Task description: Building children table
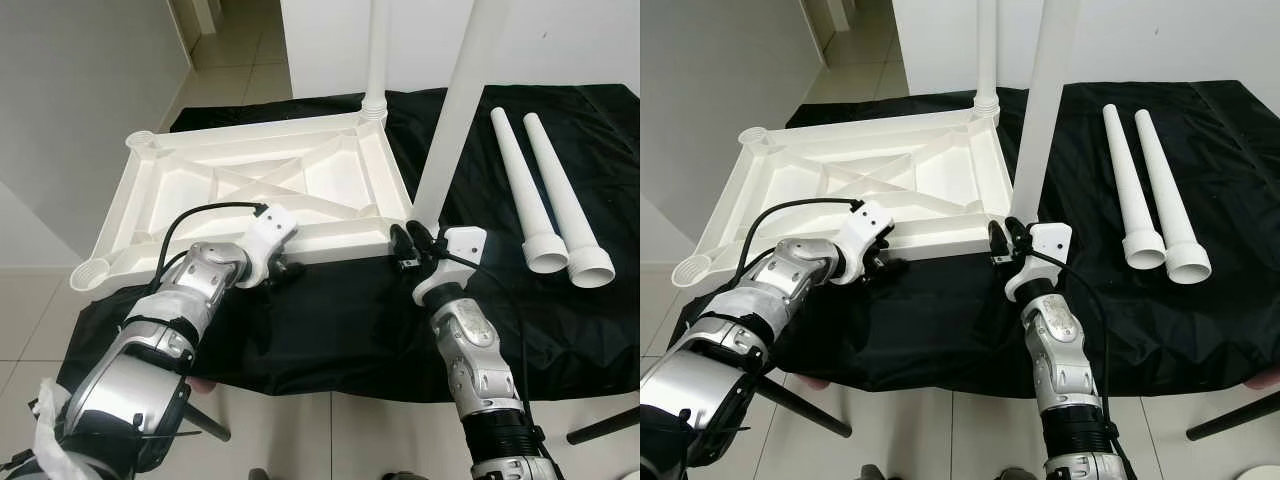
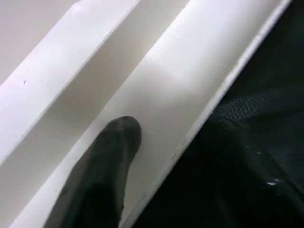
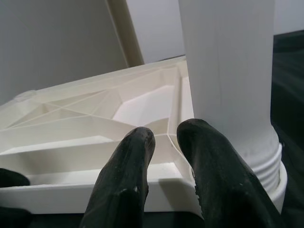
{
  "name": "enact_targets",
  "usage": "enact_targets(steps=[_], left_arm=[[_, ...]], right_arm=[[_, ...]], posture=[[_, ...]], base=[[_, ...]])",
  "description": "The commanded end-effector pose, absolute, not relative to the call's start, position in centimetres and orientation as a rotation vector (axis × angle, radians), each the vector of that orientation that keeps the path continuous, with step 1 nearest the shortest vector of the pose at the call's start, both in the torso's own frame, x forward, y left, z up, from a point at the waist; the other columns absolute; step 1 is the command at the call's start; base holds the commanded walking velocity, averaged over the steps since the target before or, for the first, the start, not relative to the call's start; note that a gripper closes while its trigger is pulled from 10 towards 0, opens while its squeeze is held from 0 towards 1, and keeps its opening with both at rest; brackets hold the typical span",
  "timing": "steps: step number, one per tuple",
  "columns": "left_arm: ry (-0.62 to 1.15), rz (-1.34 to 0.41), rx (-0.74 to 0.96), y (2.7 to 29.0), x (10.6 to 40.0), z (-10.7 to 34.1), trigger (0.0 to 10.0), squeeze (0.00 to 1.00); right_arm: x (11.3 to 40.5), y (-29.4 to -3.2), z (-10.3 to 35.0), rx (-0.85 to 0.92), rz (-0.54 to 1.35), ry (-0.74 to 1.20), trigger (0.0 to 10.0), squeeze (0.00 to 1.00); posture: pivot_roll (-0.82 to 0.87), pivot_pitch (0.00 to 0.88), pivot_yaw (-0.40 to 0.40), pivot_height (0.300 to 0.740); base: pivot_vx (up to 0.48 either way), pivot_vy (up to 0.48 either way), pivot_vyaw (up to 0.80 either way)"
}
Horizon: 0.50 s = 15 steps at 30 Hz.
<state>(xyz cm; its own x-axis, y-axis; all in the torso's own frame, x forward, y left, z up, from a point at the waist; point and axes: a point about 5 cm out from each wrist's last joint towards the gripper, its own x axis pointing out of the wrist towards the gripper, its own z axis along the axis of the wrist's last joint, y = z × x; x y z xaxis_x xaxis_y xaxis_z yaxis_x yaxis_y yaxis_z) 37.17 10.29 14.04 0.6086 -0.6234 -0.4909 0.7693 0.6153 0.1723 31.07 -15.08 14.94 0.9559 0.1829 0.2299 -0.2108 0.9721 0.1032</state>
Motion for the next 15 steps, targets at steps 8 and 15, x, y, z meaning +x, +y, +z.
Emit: enact_targets(steps=[8, 15], left_arm=[[0.441, -0.856, 0.330, 9.1, 35.1, 12.4, 0.0, 0.00], [0.371, -0.882, 0.287, 6.1, 33.2, 13.1, 10.0, 0.00]], right_arm=[[31.1, -15.3, 14.1, 0.132, 0.174, -0.178, 10.0, 0.00], [31.3, -14.9, 14.3, 0.126, 0.190, -0.177, 10.0, 0.00]], posture=[[-0.12, 0.123, 0.128, 0.740], [-0.11, 0.130, 0.115, 0.740]], base=[[0.000, 0.000, 0.00], [0.000, 0.000, 0.00]])
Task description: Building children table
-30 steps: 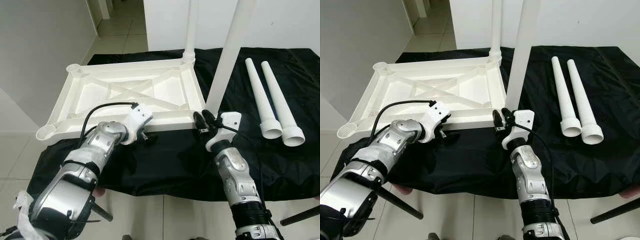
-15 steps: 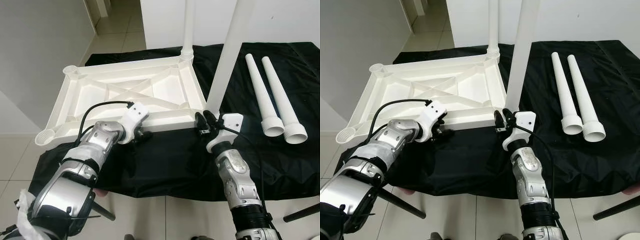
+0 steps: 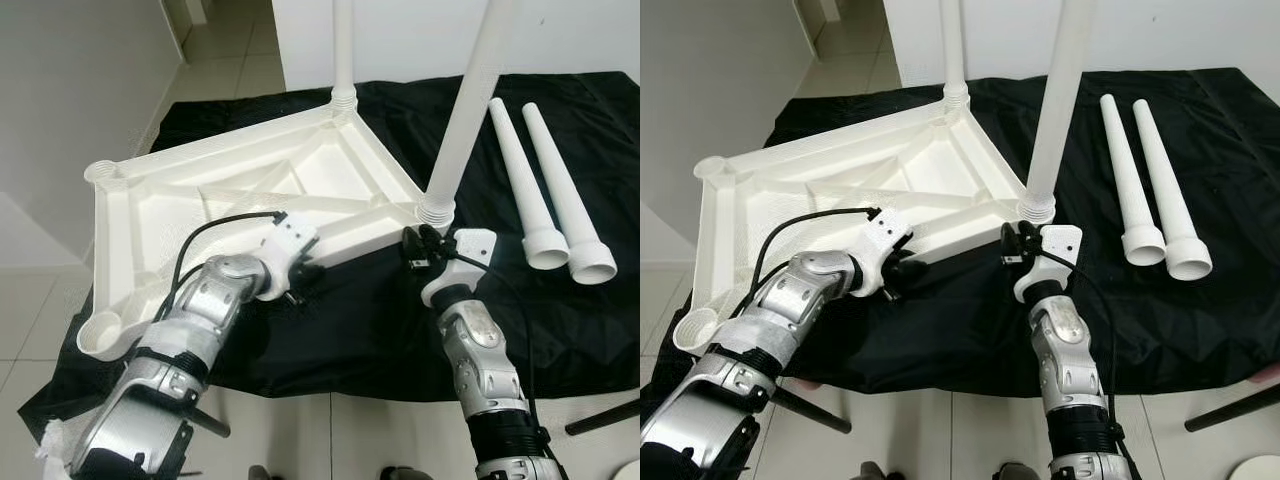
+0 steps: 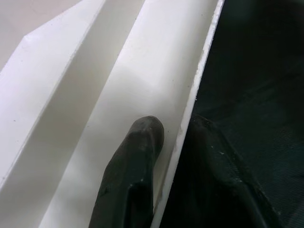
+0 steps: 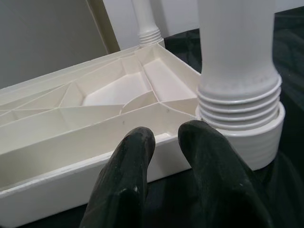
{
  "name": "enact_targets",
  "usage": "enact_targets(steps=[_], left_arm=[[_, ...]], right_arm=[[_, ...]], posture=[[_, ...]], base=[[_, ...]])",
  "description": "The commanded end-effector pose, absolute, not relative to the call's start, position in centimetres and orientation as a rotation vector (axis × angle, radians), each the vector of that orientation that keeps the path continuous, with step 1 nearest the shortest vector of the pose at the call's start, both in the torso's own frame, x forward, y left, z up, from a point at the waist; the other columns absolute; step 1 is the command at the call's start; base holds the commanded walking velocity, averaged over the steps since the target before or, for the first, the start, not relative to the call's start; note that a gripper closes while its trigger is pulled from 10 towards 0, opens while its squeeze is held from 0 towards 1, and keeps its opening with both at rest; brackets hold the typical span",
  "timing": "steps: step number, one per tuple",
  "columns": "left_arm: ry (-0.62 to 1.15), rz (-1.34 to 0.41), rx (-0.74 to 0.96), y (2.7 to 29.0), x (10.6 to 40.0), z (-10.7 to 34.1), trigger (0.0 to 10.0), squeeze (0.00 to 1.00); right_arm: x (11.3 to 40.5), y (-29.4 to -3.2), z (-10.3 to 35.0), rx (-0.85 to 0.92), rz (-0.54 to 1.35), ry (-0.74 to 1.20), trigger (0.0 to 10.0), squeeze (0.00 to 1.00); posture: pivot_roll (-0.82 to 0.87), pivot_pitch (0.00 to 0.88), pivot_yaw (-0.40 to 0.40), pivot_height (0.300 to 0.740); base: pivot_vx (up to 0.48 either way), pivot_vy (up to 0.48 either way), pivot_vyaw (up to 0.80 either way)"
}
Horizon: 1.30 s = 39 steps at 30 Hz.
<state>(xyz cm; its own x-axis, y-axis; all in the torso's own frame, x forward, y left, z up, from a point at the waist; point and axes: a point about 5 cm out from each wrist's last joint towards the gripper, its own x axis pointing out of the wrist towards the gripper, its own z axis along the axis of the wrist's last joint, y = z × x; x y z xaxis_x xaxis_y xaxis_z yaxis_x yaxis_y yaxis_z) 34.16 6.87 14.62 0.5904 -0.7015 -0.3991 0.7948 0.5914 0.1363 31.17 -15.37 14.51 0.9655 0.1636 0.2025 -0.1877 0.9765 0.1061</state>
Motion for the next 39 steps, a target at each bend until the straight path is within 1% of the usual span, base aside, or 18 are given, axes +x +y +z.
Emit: enact_targets(steps=[1, 2, 3, 4, 8, 9, 16, 17, 20, 24, 27, 28, 29, 35, 38, 39], left_arm=[[0.371, -0.882, 0.287, 6.1, 33.2, 13.1, 10.0, 0.00], [0.336, -0.887, 0.291, 5.4, 32.9, 13.3, 10.0, 0.00], [0.336, -0.887, 0.291, 5.4, 32.9, 13.3, 10.0, 0.00], [0.284, -0.913, 0.302, 4.4, 32.1, 13.8, 10.0, 0.00], [0.281, -0.931, 0.280, 4.1, 31.7, 13.9, 10.0, 0.00], [0.277, -0.941, 0.267, 4.0, 31.5, 14.0, 10.0, 1.00], [0.246, -0.958, 0.261, 3.7, 30.9, 14.7, 10.0, 1.00], [0.210, -0.972, 0.264, 3.7, 30.4, 15.0, 10.0, 0.00], [0.155, -1.001, 0.261, 3.8, 29.5, 15.6, 10.0, 0.00], [0.137, -1.016, 0.259, 3.9, 29.0, 15.7, 10.0, 0.00], [0.006, -1.032, 0.260, 5.7, 26.7, 16.4, 10.0, 0.00], [0.006, -1.032, 0.260, 5.7, 26.7, 16.4, 10.0, 0.00], [-0.061, -0.999, 0.214, 6.9, 25.8, 17.3, 10.0, 0.00], [-0.094, -0.940, 0.174, 7.6, 25.8, 18.1, 10.0, 0.00], [-0.043, -0.890, 0.200, 8.7, 25.4, 17.6, 10.0, 0.00], [-0.043, -0.890, 0.200, 8.7, 25.4, 17.6, 10.0, 0.00]], right_arm=[[31.3, -14.9, 14.3, 0.126, 0.190, -0.177, 10.0, 0.00], [31.4, -14.8, 14.3, 0.125, 0.194, -0.176, 10.0, 0.00], [31.4, -14.8, 14.3, 0.125, 0.194, -0.176, 10.0, 0.00], [31.4, -14.7, 14.3, 0.122, 0.199, -0.175, 10.0, 0.00], [31.4, -14.7, 14.3, 0.122, 0.201, -0.174, 10.0, 0.00], [31.4, -14.7, 14.3, 0.121, 0.202, -0.174, 10.0, 0.00], [31.4, -14.7, 14.4, 0.115, 0.205, -0.175, 10.0, 0.00], [31.4, -14.7, 14.3, 0.111, 0.204, -0.175, 10.0, 0.00], [31.3, -14.8, 14.3, 0.103, 0.202, -0.176, 10.0, 0.00], [31.3, -14.9, 14.2, 0.100, 0.200, -0.177, 10.0, 0.00], [31.3, -15.0, 14.2, 0.097, 0.191, -0.182, 10.0, 0.00], [31.3, -15.0, 14.2, 0.097, 0.191, -0.182, 10.0, 0.00], [31.3, -15.0, 14.1, 0.098, 0.192, -0.180, 10.0, 0.00], [31.5, -14.6, 14.1, 0.101, 0.208, -0.176, 10.0, 0.00], [31.7, -14.2, 14.2, 0.104, 0.222, -0.177, 10.0, 0.00], [31.7, -14.2, 14.2, 0.104, 0.222, -0.177, 10.0, 0.00]], posture=[[-0.11, 0.130, 0.115, 0.740], [-0.11, 0.132, 0.109, 0.740], [-0.11, 0.132, 0.109, 0.740], [-0.11, 0.132, 0.107, 0.740], [-0.11, 0.133, 0.105, 0.740], [-0.11, 0.133, 0.102, 0.740], [-0.11, 0.134, 0.101, 0.740], [-0.11, 0.135, 0.101, 0.740], [-0.11, 0.133, 0.100, 0.740], [-0.11, 0.132, 0.101, 0.740], [-0.10, 0.131, 0.097, 0.740], [-0.10, 0.131, 0.097, 0.740], [-0.09, 0.132, 0.092, 0.740], [-0.07, 0.134, 0.082, 0.740], [-0.06, 0.134, 0.075, 0.740], [-0.06, 0.134, 0.075, 0.740]], base=[[0.000, 0.000, 0.00], [0.000, 0.000, 0.00], [0.000, 0.000, 0.00], [0.000, 0.000, 0.00], [0.000, 0.000, 0.00], [0.000, 0.000, 0.00], [0.000, 0.000, 0.00], [0.000, 0.000, 0.00], [0.000, 0.000, 0.00], [0.000, 0.000, 0.00], [0.000, 0.000, 0.00], [0.000, 0.000, 0.00], [0.000, 0.000, 0.00], [0.000, 0.000, 0.00], [0.000, 0.000, 0.00], [0.000, 0.000, 0.00]])
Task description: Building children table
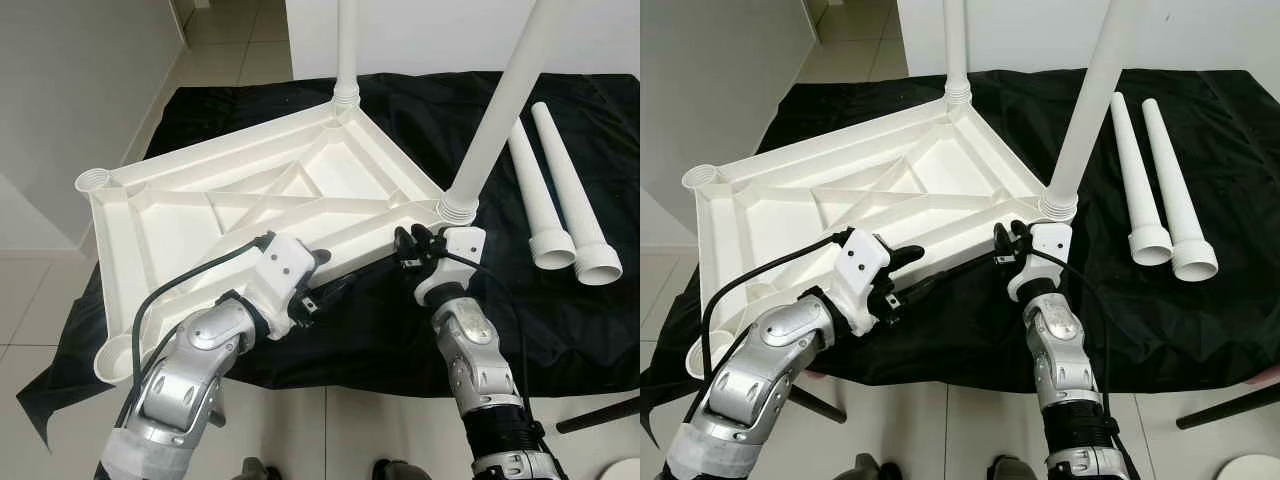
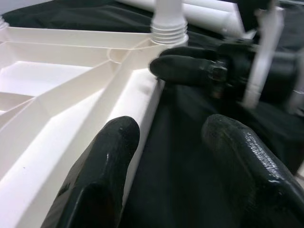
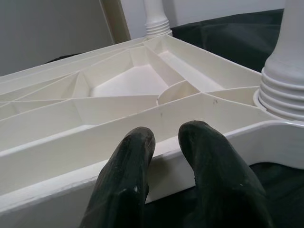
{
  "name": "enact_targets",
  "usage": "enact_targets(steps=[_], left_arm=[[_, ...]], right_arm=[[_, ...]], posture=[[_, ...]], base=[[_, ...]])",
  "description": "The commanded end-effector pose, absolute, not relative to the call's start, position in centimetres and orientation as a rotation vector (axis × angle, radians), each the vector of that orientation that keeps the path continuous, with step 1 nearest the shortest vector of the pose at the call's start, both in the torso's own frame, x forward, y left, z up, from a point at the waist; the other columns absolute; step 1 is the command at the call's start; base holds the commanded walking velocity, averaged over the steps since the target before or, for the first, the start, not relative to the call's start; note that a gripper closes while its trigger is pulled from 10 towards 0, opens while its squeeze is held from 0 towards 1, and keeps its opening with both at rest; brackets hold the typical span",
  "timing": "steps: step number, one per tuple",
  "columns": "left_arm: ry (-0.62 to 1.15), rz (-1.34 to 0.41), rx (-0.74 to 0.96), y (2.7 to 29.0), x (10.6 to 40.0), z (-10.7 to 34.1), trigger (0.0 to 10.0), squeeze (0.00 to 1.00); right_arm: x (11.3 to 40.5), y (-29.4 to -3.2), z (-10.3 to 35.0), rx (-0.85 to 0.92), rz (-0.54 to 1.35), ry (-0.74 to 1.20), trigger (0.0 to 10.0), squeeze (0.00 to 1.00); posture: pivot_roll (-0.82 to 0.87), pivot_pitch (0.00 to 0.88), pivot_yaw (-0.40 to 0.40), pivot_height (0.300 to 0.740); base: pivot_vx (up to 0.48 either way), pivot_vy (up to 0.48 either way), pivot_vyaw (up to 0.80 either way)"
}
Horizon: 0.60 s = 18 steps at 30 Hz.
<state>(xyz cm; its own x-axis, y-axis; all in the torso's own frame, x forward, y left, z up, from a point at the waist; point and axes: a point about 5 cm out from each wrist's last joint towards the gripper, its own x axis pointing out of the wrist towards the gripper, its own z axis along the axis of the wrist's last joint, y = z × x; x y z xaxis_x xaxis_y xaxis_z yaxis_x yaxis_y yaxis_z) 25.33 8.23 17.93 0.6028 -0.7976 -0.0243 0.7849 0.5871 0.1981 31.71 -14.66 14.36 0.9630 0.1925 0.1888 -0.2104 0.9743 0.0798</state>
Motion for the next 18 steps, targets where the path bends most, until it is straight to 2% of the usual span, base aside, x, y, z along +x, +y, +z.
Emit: enact_targets(steps=[1, 4, 6, 7, 8, 11, 13, 18], left_arm=[[-0.004, -0.849, 0.222, 9.7, 25.2, 17.0, 10.0, 0.00], [0.006, -0.828, 0.230, 10.4, 25.0, 16.8, 10.0, 0.00], [0.027, -0.879, 0.198, 12.0, 24.1, 16.4, 10.0, 0.00], [0.027, -0.879, 0.198, 12.0, 24.1, 16.4, 10.0, 0.00], [0.078, -0.937, 0.183, 14.0, 22.9, 16.0, 10.0, 0.00], [0.122, -0.964, 0.199, 15.3, 22.3, 15.8, 10.0, 0.00], [0.159, -0.927, 0.228, 17.3, 22.4, 16.0, 10.0, 0.00], [0.161, -0.836, 0.245, 19.7, 23.2, 16.8, 10.0, 0.00]], right_arm=[[31.8, -14.2, 14.1, 0.106, 0.221, -0.175, 10.0, 0.00], [31.8, -14.3, 14.1, 0.106, 0.219, -0.174, 10.0, 0.00], [31.8, -14.2, 14.0, 0.105, 0.217, -0.174, 10.0, 0.00], [31.8, -14.2, 14.0, 0.105, 0.217, -0.174, 10.0, 0.00], [31.9, -14.1, 14.0, 0.106, 0.218, -0.175, 10.0, 0.00], [31.9, -14.0, 14.0, 0.107, 0.222, -0.175, 10.0, 0.00], [31.9, -13.9, 14.0, 0.107, 0.226, -0.175, 10.0, 0.00], [32.0, -14.0, 14.0, 0.105, 0.225, -0.176, 10.0, 0.00]], posture=[[-0.05, 0.133, 0.074, 0.740], [-0.04, 0.133, 0.071, 0.740], [-0.04, 0.133, 0.068, 0.740], [-0.04, 0.133, 0.068, 0.740], [-0.04, 0.133, 0.063, 0.740], [-0.03, 0.136, 0.062, 0.740], [-0.03, 0.136, 0.063, 0.740], [-0.03, 0.133, 0.063, 0.740]], base=[[0.000, 0.000, 0.00], [0.000, 0.000, 0.00], [0.000, 0.000, 0.00], [0.000, 0.000, 0.00], [0.000, 0.000, 0.00], [0.000, 0.000, 0.00], [0.000, 0.000, 0.00], [0.000, 0.000, 0.00]])
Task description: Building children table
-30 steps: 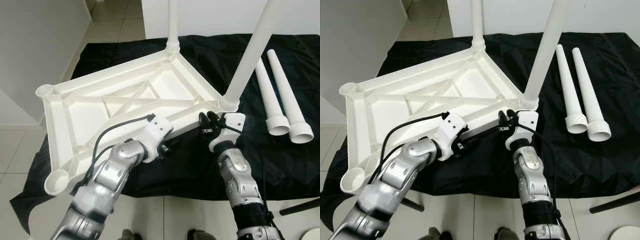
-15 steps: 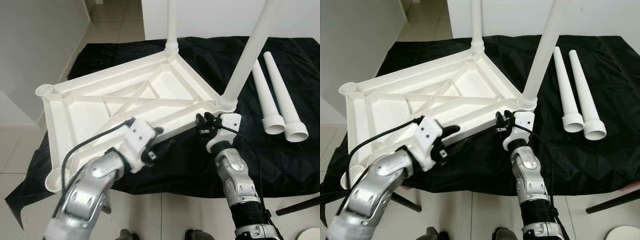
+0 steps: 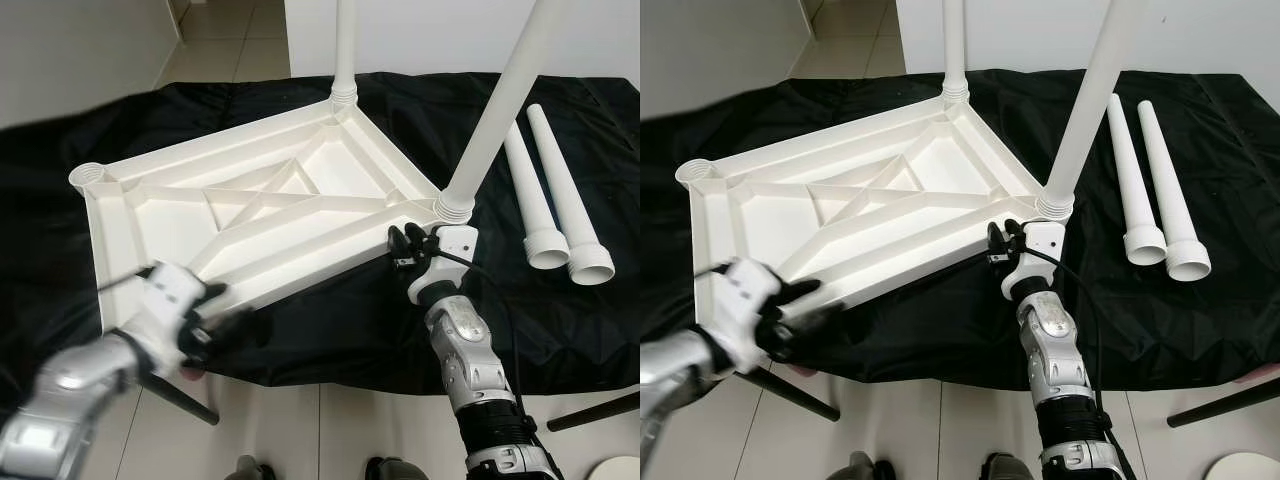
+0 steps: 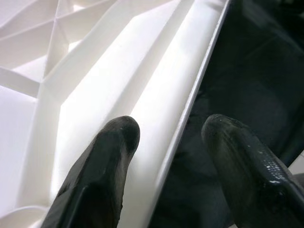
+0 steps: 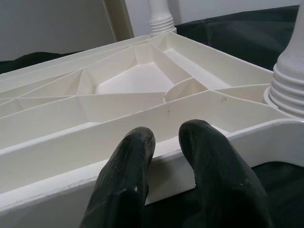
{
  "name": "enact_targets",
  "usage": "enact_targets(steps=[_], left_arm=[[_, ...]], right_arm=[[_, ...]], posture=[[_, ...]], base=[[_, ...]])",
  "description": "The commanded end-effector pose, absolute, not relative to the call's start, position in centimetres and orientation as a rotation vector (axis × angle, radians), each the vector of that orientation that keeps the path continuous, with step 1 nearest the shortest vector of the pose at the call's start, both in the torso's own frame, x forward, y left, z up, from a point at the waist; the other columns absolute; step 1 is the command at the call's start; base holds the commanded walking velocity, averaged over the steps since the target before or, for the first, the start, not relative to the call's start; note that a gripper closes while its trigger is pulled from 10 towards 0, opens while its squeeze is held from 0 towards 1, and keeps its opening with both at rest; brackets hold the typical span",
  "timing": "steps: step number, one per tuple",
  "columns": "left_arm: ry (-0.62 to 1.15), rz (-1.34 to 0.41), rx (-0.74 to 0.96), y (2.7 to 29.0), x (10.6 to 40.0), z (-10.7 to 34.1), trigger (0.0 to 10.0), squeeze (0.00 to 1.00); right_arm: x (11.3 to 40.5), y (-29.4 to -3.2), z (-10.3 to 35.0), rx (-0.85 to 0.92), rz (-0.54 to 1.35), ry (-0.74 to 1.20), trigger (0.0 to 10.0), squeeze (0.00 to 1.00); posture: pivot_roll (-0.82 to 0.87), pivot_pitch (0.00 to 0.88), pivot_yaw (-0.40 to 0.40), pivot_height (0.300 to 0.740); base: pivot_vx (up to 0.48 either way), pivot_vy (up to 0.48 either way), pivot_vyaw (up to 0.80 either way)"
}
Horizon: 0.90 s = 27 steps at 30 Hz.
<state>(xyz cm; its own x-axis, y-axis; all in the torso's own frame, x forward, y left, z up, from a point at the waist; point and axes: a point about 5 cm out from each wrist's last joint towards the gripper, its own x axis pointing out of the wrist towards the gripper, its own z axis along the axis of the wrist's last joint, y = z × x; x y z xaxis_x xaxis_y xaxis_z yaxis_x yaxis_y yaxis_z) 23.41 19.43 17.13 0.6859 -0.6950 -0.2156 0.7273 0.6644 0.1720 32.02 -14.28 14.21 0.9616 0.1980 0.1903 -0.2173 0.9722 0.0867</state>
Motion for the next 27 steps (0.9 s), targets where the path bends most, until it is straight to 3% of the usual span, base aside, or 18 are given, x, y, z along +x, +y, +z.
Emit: enact_targets(steps=[1, 6, 12, 13, 21, 22, 27], left_arm=[[0.162, -0.814, 0.252, 20.3, 23.4, 17.1, 10.0, 0.00], [0.156, -0.693, 0.333, 23.9, 24.4, 18.0, 10.0, 0.00], [0.144, -0.631, 0.345, 24.9, 25.2, 18.3, 10.0, 0.00], [0.134, -0.497, 0.350, 26.0, 27.1, 18.2, 10.0, 0.00], [0.153, -0.236, 0.426, 27.4, 29.9, 17.3, 10.0, 0.00], [0.176, -0.133, 0.412, 27.8, 31.2, 16.6, 10.0, 0.00], [0.214, -0.066, 0.450, 28.1, 32.1, 16.0, 10.0, 0.00]], right_arm=[[32.0, -14.0, 13.9, 0.105, 0.224, -0.176, 10.0, 0.00], [32.0, -14.1, 13.8, 0.102, 0.221, -0.176, 10.0, 0.00], [32.0, -14.1, 13.8, 0.101, 0.219, -0.175, 10.0, 0.00], [32.0, -14.1, 13.8, 0.102, 0.221, -0.177, 10.0, 0.00], [32.0, -13.9, 13.8, 0.104, 0.227, -0.178, 10.0, 0.00], [32.0, -13.7, 13.9, 0.111, 0.239, -0.179, 10.0, 0.00], [32.0, -13.4, 13.9, 0.116, 0.244, -0.182, 10.0, 0.00]], posture=[[-0.03, 0.131, 0.063, 0.740], [-0.04, 0.126, 0.061, 0.740], [-0.04, 0.124, 0.058, 0.740], [-0.04, 0.121, 0.052, 0.740], [-0.05, 0.115, 0.047, 0.740], [-0.06, 0.106, 0.045, 0.740], [-0.07, 0.097, 0.046, 0.740]], base=[[0.000, 0.000, 0.00], [0.000, 0.000, 0.00], [0.000, 0.000, 0.00], [0.000, 0.000, 0.00], [0.000, 0.000, 0.00], [0.000, 0.000, 0.00], [0.000, 0.000, 0.00]])
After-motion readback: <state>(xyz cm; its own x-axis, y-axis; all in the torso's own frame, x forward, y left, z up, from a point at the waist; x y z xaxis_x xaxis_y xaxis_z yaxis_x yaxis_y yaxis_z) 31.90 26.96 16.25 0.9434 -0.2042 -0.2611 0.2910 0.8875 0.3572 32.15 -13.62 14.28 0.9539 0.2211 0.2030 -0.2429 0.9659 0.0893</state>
